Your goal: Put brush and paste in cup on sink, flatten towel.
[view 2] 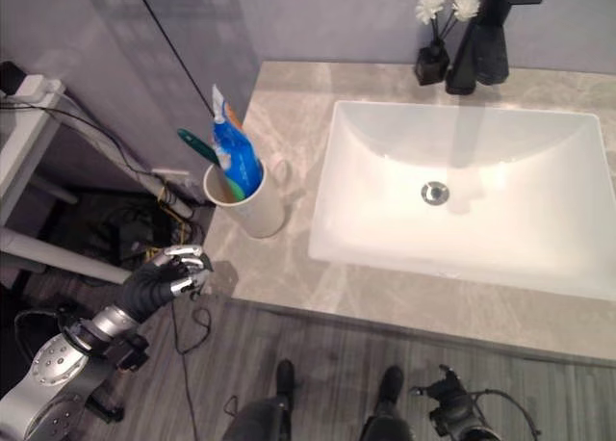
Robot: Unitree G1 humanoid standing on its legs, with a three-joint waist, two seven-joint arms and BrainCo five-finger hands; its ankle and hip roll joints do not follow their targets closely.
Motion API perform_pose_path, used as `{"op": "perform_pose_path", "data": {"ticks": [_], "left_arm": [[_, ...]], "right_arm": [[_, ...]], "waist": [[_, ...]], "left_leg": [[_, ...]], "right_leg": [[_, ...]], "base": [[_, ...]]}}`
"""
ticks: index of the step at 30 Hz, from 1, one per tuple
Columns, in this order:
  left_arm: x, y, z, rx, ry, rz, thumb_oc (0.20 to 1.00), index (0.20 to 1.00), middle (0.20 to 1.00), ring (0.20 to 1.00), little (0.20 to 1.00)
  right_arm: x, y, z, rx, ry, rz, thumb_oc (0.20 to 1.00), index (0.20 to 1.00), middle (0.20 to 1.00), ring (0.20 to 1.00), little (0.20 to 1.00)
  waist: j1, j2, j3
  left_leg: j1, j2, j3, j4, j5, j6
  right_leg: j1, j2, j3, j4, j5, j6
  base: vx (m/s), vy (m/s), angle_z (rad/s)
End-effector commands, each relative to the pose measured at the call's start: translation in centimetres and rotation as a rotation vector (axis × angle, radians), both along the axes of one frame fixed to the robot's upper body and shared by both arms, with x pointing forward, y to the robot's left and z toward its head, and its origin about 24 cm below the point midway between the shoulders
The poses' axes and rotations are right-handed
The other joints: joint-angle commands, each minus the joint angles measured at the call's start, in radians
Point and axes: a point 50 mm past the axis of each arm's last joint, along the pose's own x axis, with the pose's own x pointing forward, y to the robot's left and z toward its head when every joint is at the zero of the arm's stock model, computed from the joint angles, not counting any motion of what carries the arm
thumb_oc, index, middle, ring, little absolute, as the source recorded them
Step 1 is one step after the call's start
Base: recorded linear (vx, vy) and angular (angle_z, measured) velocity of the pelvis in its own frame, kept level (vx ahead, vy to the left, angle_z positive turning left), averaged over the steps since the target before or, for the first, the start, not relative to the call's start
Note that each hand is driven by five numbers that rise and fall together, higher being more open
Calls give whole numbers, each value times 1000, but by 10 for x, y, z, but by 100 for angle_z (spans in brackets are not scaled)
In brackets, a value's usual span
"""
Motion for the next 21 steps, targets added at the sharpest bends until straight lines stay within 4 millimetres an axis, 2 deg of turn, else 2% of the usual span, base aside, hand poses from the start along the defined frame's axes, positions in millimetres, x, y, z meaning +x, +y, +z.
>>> {"op": "perform_pose_path", "data": {"ticks": [1, 6, 11, 21], "left_arm": [[3, -11, 10, -53, -93, -23, 200, 200, 200, 200, 200], [6, -16, 7, -25, -96, -40, 200, 200, 200, 200, 200], [9, -10, 7, 14, -112, -11, 200, 200, 200, 200, 200], [15, 7, 8, 51, -150, 111, 200, 200, 200, 200, 200]], "right_arm": [[28, 16, 9, 6, -86, 57, 1000, 1000, 1000, 1000, 1000], [40, 26, 13, 11, -115, 115, 1000, 1000, 1000, 1000, 1000], [42, 22, 16, -11, -119, 148, 1000, 1000, 1000, 1000, 1000], [31, 11, 14, -25, -103, 103, 1000, 1000, 1000, 1000, 1000]], "waist": [[-25, -7, -24], [-40, -3, -21], [-53, 3, -13], [-70, 5, -6]], "left_leg": [[-27, 28, 8, -27, 86, -23], [-37, 35, 17, -27, 94, -29], [-47, 38, 19, -27, 103, -33], [-57, 43, 26, -27, 105, -34]], "right_leg": [[-14, -6, 42, 71, -69, 19], [-29, 2, 51, 71, -70, 12], [-43, 3, 52, 79, -73, 10], [-74, 4, 62, 108, -81, 6]], "base": [[16, -9, -4], [9, -13, -6], [-1, -2, -1], [4, 0, -1]]}}
